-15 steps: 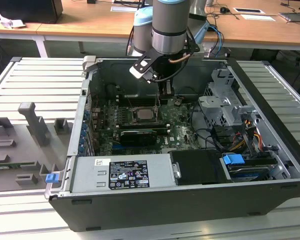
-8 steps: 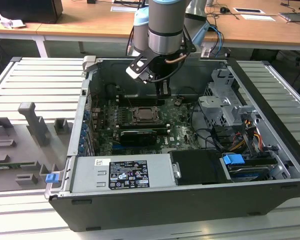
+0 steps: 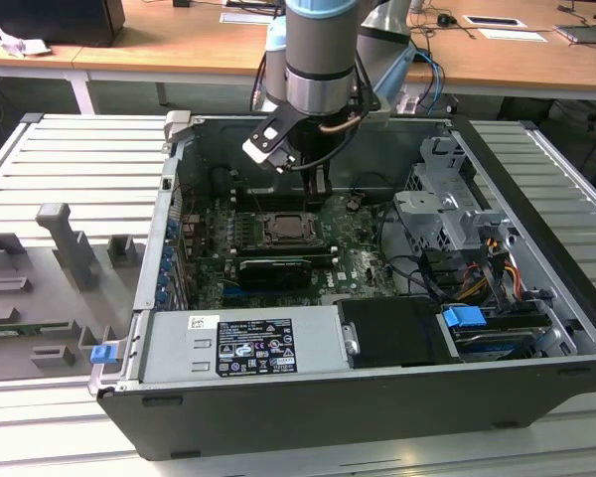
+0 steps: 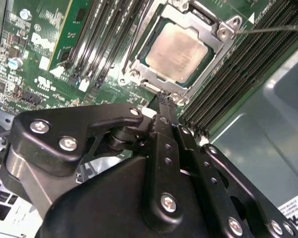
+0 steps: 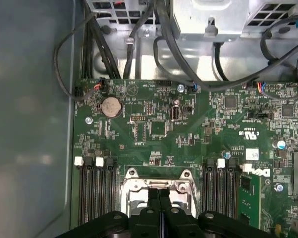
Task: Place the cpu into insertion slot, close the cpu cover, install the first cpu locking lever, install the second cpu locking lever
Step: 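Close the cpu cover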
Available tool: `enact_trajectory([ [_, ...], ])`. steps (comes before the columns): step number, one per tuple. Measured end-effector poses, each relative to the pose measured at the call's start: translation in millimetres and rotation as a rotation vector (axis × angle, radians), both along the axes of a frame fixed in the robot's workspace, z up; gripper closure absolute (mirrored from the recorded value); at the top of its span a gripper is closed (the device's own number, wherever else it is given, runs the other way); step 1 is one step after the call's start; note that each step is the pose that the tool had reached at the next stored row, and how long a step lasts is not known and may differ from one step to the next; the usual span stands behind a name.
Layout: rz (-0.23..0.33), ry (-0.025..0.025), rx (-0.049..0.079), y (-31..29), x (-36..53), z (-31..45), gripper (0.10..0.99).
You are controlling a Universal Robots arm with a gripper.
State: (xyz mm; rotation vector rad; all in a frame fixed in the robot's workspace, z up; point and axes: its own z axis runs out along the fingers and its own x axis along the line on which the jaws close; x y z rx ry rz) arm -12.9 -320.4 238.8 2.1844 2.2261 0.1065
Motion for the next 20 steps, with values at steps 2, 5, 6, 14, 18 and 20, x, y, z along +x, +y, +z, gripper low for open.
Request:
enact_trajectory([
  [2, 0.000, 0.0000, 0.001, 0.0, -4.3, -0.7, 0.980],
  [5, 0.000, -0.0001, 0.001, 0.1, -7.1, -0.9, 0.980],
  [6, 0.000, -0.0001, 0.001, 0.1, -8.7, -1.0, 0.980],
  [14, 0.000, -0.0001, 0.001, 0.0, -21.7, -4.9, 0.980],
  [18, 0.000, -0.0001, 0.002, 0.1, -27.6, -5.1, 0.980],
  [20, 0.000, 0.0000, 0.002, 0.1, -29.4, -5.1, 0.980],
])
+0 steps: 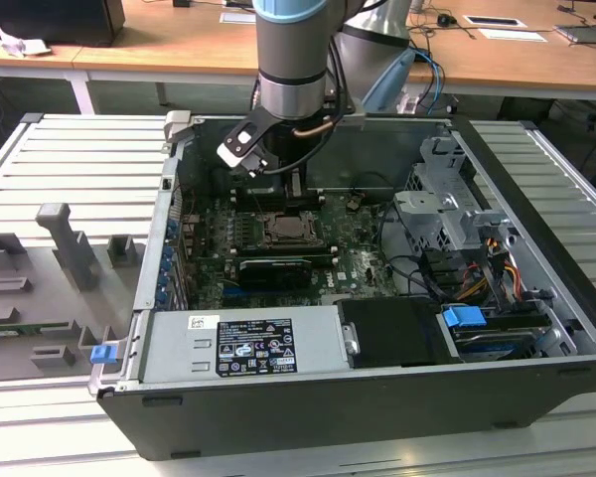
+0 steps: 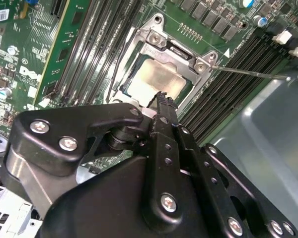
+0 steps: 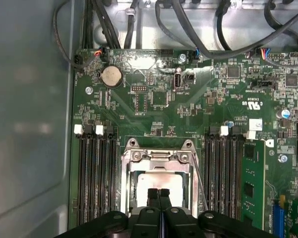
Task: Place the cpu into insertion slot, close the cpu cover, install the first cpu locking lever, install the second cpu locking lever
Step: 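Close the cpu cover, then install the first cpu locking lever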
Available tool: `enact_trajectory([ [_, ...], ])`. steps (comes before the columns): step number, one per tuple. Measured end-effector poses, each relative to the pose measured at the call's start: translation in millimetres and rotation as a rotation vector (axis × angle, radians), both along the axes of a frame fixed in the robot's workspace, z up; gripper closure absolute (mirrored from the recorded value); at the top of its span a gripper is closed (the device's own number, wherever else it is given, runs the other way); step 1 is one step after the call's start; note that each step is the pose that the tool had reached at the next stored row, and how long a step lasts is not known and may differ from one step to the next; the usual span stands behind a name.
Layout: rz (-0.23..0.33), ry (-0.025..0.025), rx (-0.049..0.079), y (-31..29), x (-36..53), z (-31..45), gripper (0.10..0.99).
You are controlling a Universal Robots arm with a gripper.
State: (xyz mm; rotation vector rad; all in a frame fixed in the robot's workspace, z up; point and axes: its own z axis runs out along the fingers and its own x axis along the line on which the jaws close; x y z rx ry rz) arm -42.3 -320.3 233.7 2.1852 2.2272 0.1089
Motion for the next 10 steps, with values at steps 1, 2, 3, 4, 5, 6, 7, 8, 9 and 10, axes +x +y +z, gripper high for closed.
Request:
enact_trajectory([
  [1, 0.000, -0.0001, 0.000, 0.0, -0.4, 0.0, 0.980],
  [2, 0.000, 0.0000, 0.000, 0.0, -1.0, 0.0, 0.980],
  [3, 0.000, 0.0000, 0.000, 0.0, -1.6, 0.0, 0.980],
  [4, 0.000, 0.0000, 0.000, 0.0, -2.0, 0.0, 0.980],
  [5, 0.000, 0.0000, 0.000, 0.0, -2.1, 0.0, 0.980],
  [6, 0.000, 0.0000, 0.000, 0.0, -2.2, 0.0, 0.980],
  [7, 0.000, 0.0000, 0.000, 0.0, -2.3, 0.5, 0.980],
  [8, 0.000, 0.0000, 0.000, 0.0, -2.3, 0.7, 0.980],
  [9, 0.000, 0.0000, 0.000, 0.0, -2.3, 0.8, 0.980],
  [10, 0.000, 0.0000, 0.000, 0.0, -2.3, 1.1, 0.980],
])
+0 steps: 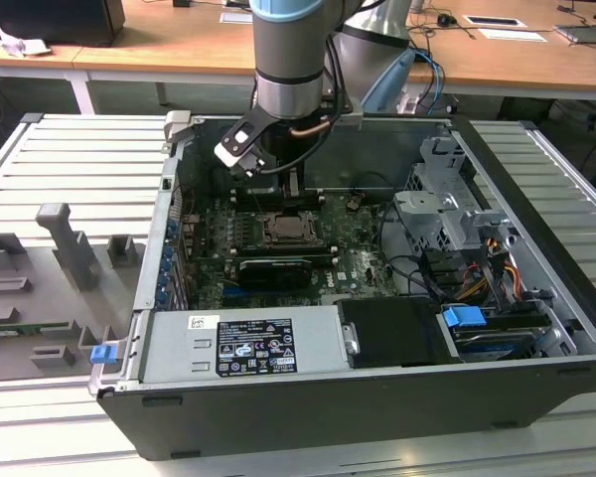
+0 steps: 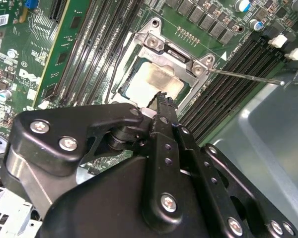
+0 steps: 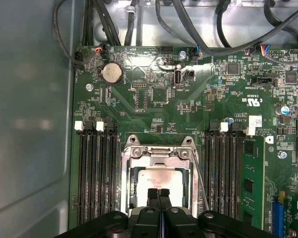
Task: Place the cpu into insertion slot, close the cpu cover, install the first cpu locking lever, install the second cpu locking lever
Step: 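Install the first cpu locking lever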
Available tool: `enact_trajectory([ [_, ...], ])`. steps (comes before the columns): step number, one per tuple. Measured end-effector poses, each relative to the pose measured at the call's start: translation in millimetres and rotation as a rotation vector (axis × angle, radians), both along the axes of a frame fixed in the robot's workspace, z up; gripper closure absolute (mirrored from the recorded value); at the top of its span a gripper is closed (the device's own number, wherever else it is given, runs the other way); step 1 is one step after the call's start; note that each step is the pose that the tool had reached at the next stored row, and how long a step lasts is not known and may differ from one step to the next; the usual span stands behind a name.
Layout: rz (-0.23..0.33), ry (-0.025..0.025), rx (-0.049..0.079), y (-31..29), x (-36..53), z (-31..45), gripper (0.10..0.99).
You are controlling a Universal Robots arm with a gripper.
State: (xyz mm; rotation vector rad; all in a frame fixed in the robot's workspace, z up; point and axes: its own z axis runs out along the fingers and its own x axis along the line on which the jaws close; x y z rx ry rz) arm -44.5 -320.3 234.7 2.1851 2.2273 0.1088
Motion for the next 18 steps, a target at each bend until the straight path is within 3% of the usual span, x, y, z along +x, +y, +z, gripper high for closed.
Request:
enact_trajectory([
  [9, 0.000, 0.0000, 0.000, 0.0, 0.0, 3.9, 0.980],
  [13, 0.000, 0.0000, 0.000, 0.0, 0.0, 13.7, 0.980],
  [18, 0.000, 0.0000, -0.001, 0.0, 0.0, 32.1, 0.980],
])
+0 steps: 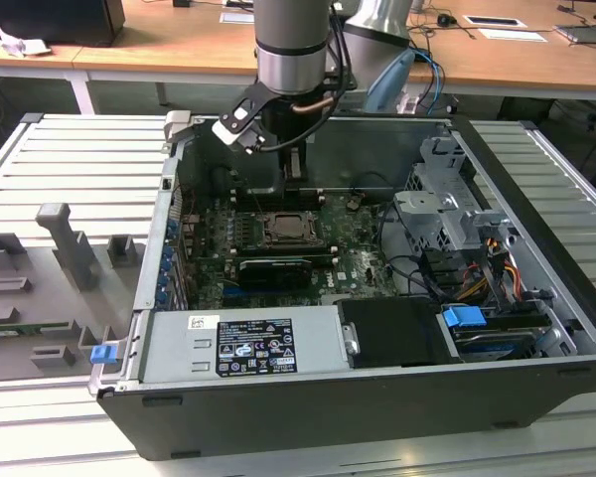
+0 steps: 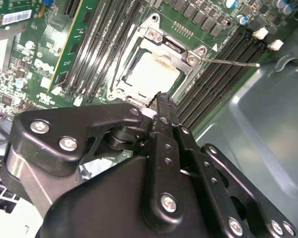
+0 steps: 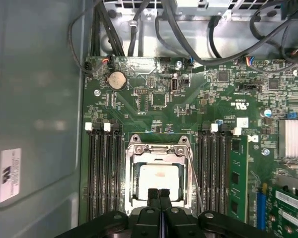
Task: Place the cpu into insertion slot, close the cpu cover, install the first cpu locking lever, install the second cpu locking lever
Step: 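Install the first cpu locking lever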
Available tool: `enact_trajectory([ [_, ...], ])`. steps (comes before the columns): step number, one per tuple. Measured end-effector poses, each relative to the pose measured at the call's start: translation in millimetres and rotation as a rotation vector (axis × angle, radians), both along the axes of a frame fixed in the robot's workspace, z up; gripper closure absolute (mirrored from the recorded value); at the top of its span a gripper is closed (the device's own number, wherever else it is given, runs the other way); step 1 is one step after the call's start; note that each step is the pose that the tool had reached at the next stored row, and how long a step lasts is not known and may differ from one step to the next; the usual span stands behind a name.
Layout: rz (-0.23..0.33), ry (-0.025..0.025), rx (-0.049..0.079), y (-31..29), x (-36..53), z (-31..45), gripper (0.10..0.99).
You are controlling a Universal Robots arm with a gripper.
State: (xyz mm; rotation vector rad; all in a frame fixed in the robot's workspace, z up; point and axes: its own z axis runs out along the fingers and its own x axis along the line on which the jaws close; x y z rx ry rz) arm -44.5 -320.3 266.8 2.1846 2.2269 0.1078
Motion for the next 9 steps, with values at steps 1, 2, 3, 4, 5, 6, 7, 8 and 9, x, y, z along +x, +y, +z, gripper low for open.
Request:
enact_trajectory([
  [1, 0.000, -0.0001, 0.000, 0.0, 0.0, 3.6, 0.980],
  [2, 0.000, -0.0001, -0.001, 0.0, 0.0, 6.5, 0.980],
  [3, 0.000, -0.0001, -0.002, 0.0, 0.0, 11.4, 0.980],
  [4, 0.000, -0.0001, -0.002, 0.0, 0.0, 15.9, 0.980],
  [5, 0.000, -0.0003, -0.002, 0.0, 0.0, 16.3, 0.980],
  [6, 0.003, -0.0003, -0.002, 0.0, 0.0, 16.3, 0.980],
  [7, 0.016, -0.0004, -0.002, 0.1, 0.0, 16.2, 0.980],
  [8, 0.034, -0.0003, -0.002, 0.0, 0.0, 16.2, 0.980],
  [9, 0.078, -0.0002, -0.002, 0.0, 0.0, 15.6, 0.980],
])
